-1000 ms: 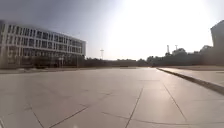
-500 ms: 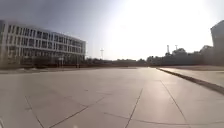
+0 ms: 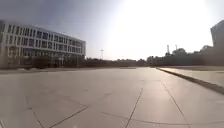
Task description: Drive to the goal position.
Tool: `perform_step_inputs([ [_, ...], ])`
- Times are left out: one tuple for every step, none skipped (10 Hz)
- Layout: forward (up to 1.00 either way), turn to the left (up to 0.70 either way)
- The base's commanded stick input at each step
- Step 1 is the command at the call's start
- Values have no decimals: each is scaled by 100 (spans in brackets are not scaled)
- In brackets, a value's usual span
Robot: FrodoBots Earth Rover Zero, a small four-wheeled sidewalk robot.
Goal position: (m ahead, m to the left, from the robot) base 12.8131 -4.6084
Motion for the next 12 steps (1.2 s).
perform_step_inputs([
  [9, 1],
  [9, 0],
  [9, 1],
  [9, 1],
  [9, 1],
  [9, 1],
  [9, 1],
  [9, 1],
  [9, 1],
  [9, 1],
  [9, 1],
  [9, 0],
])
